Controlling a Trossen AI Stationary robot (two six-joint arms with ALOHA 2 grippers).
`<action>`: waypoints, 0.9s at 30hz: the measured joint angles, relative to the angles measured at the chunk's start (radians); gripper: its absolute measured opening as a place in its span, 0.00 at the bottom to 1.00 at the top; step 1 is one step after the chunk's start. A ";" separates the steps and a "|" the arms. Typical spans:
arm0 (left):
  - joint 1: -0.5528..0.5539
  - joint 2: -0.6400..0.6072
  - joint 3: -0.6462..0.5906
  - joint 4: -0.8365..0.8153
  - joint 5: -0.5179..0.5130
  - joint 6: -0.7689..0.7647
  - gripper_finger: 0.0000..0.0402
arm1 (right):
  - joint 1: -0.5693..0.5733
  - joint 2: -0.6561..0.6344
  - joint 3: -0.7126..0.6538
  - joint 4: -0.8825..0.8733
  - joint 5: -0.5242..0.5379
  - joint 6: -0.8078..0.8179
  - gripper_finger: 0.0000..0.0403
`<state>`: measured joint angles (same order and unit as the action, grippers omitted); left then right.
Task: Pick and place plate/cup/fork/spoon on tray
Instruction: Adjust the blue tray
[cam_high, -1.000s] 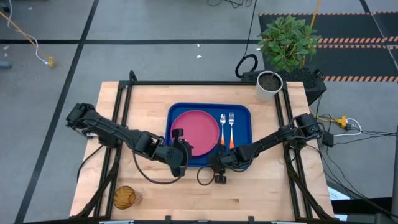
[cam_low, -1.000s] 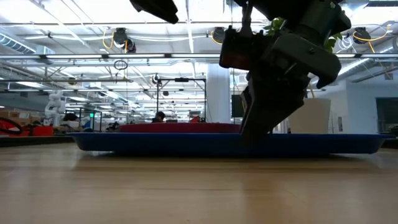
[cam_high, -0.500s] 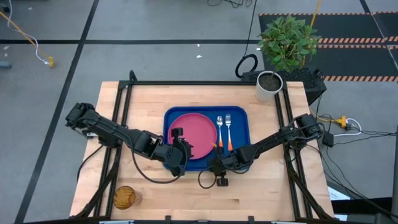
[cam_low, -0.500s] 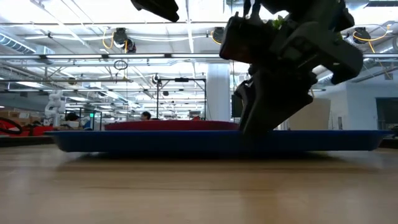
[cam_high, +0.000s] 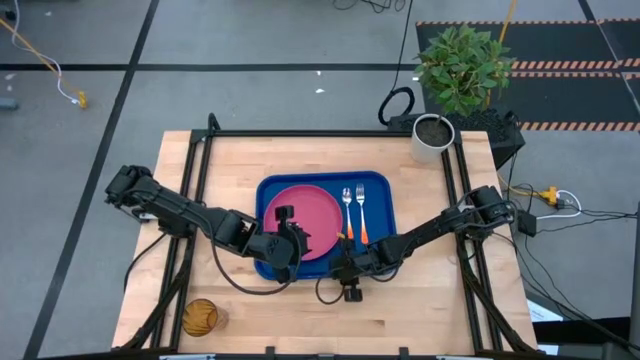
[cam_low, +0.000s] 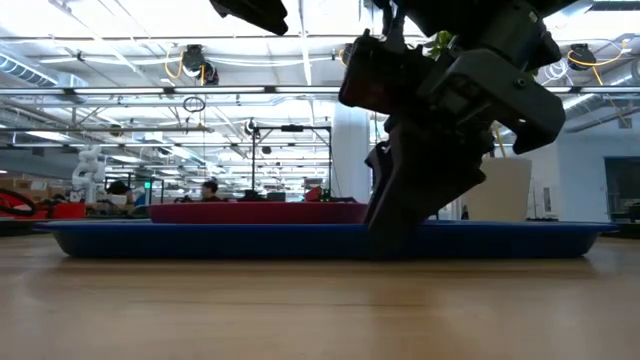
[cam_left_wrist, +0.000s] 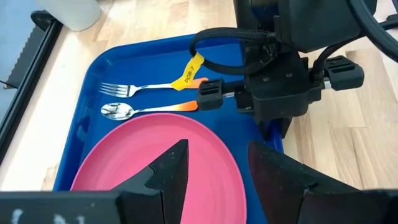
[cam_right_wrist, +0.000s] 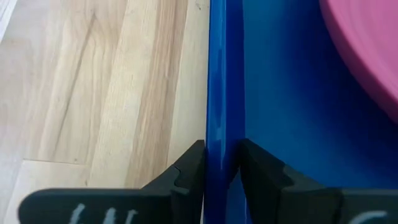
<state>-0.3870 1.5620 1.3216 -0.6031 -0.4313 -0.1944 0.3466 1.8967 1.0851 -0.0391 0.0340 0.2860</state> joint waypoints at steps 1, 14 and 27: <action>0.000 0.000 0.000 0.000 0.000 0.000 0.42 | 0.000 -0.006 -0.001 0.001 0.004 -0.001 0.19; -0.001 0.000 0.000 -0.006 0.001 -0.011 0.42 | -0.008 -0.023 -0.003 0.010 0.012 0.110 0.19; -0.002 0.000 0.000 -0.006 0.002 -0.020 0.42 | -0.011 -0.023 -0.003 0.009 0.018 0.221 0.19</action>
<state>-0.3885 1.5620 1.3216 -0.6094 -0.4297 -0.2142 0.3359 1.8736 1.0821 -0.0297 0.0521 0.5070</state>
